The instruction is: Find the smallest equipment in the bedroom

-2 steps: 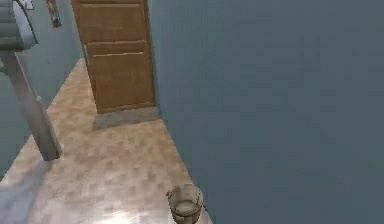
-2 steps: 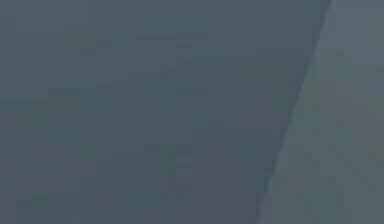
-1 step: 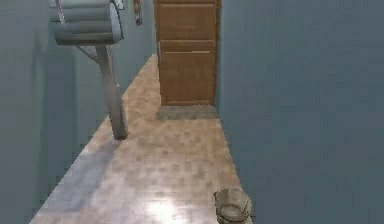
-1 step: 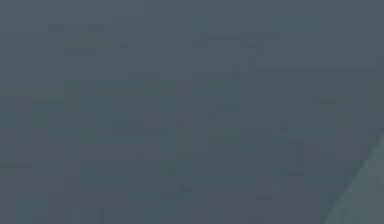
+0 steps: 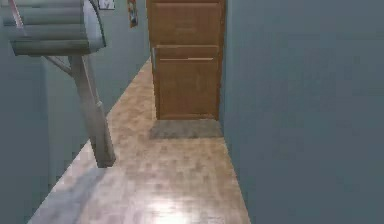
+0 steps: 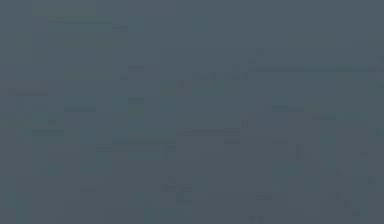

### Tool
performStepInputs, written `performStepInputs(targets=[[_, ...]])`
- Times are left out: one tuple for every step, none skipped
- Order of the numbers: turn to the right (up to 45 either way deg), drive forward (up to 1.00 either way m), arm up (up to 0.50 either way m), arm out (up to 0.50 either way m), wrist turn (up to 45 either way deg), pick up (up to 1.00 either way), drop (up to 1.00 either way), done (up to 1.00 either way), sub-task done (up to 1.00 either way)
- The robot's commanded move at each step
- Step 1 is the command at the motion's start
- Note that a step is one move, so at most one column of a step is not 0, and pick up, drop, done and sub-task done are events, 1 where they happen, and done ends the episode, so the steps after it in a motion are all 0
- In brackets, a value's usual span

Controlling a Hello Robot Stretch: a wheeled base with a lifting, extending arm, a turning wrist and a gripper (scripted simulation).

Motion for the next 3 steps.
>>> performStepInputs(targets=[[-12.0, 0.0, 0.0, 0.0, 0.0, 0.0, 0.0, 0.0, 0.0], [0.0, 1.0, 0.0, 0.0, 0.0, 0.0, 0.0, 0.0, 0.0], [-3.0, 0.0, 0.0, 0.0, 0.0, 0.0, 0.0, 0.0, 0.0]])
